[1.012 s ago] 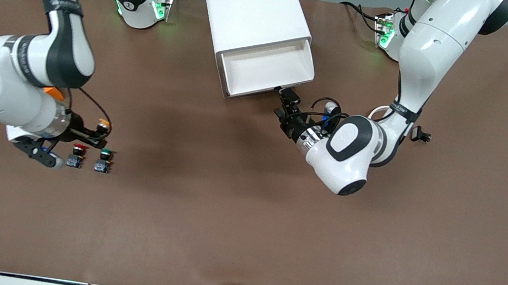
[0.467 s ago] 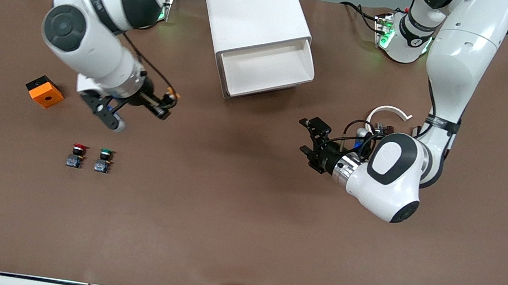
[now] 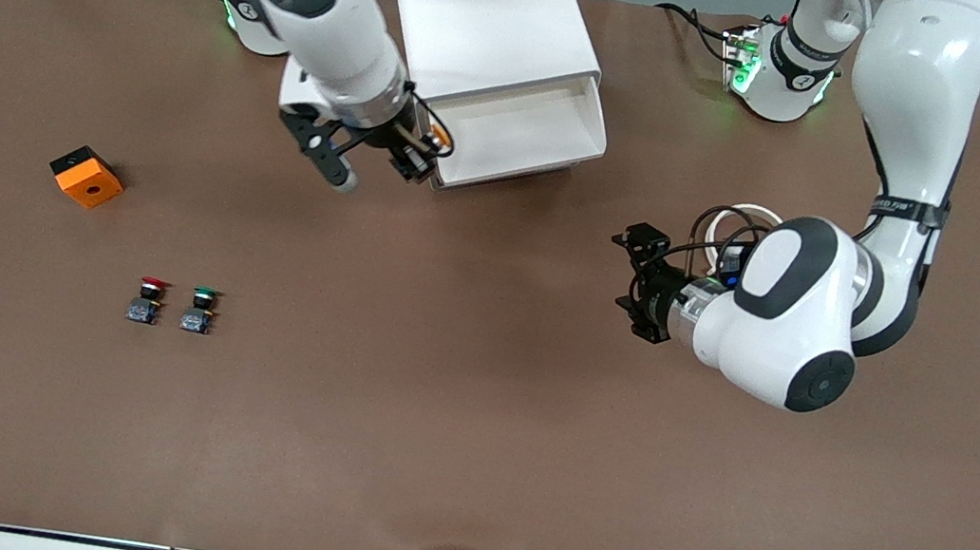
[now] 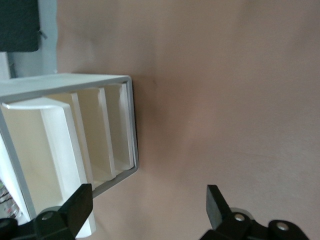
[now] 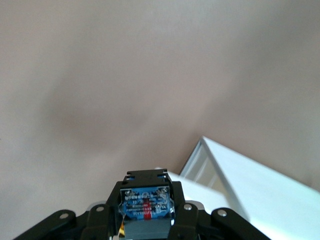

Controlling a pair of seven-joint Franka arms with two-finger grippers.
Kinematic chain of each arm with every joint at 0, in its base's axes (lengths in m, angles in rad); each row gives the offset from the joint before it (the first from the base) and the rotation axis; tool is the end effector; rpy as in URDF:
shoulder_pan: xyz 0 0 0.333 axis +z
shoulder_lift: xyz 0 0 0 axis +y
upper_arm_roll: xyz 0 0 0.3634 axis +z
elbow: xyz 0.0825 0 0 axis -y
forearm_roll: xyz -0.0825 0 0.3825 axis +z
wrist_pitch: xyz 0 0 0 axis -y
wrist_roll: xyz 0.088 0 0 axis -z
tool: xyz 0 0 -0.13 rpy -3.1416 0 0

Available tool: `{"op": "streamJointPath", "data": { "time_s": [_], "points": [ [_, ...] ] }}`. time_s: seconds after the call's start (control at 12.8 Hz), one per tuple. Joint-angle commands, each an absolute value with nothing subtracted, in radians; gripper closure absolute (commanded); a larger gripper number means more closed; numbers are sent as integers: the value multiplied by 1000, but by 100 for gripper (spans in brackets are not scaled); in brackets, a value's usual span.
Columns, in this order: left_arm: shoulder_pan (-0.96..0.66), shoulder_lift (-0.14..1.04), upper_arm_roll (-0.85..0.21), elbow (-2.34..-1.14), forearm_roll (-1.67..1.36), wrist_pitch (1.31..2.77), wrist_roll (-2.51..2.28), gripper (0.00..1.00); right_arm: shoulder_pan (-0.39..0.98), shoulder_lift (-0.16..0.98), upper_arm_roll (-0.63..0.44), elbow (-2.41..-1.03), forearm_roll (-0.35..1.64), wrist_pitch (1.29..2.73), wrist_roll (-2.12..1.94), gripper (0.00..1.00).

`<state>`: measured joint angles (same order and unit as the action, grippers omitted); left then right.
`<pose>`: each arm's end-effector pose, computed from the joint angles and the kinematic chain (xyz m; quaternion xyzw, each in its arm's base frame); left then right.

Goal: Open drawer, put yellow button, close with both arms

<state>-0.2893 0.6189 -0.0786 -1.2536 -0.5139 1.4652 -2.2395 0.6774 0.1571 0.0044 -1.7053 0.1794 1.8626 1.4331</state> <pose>0.6365 -0.3036 0.4132 -0.5365 -0.7738 0.3171 0.1138 0.4679 0.4024 0.5196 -0.9170 0.3894 0.0750 0.0424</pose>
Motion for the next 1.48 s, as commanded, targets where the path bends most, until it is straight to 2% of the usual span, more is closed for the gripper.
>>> {"op": "streamJointPath", "data": {
  "time_s": [0.0, 0.39, 0.7, 1.4],
  "points": [
    [-291, 569, -72, -1266, -463, 1412, -2110, 0, 738, 147, -9, -1709, 170, 1875, 1531, 100],
    [-252, 453, -67, -1266, -410, 1324, -1844, 0, 862, 158, -9, -1720, 109, 1879, 1696, 100],
    [-221, 319, -69, -1270, -296, 1316, -1521, 0, 903, 178, -9, -1735, 106, 1943, 1759, 100],
    [-147, 256, -66, -1281, -97, 1321, -798, 0, 939, 233, -9, -1735, 72, 2003, 1799, 100]
  ]
}}
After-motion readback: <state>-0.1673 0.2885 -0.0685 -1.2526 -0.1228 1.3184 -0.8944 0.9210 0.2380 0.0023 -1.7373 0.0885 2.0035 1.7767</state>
